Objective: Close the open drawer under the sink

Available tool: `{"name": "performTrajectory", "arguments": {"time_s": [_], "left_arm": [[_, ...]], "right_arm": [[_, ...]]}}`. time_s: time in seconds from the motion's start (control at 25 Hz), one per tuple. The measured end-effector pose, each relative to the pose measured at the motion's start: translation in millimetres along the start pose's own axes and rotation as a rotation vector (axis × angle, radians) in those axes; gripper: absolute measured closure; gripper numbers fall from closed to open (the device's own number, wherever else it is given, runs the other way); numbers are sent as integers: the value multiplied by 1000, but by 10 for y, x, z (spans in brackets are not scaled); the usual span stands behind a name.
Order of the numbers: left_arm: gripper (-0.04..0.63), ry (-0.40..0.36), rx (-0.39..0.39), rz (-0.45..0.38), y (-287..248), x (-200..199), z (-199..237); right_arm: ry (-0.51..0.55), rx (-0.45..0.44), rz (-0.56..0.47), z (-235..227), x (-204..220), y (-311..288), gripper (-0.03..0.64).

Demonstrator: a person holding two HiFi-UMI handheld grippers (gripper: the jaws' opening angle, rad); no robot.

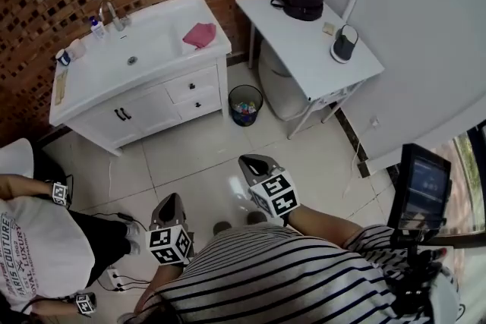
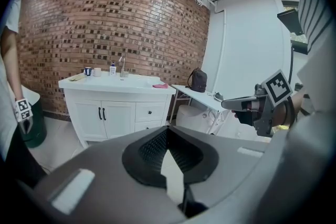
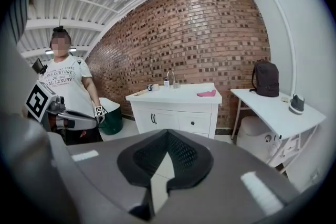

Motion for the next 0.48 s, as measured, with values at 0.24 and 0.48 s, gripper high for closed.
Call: {"name": "performTrajectory", "arguments": {"time_s": [0.24,0.48], "left_arm": [[579,8,3,-1,56,-15,104],[578,9,13,2,100,19,99]], "right_arm": [[2,17,6,107,25,-9,617],[3,25,6,178,71,33,617]]}}
Point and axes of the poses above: the fingertips, and each gripper's own axes: y backward along the fingers, z to its left, x out of its underside, the point moved 10 cm from there along y, backward along the fingers, and after that the axes turned 10 degrees about -y, right-handed, at the moved point
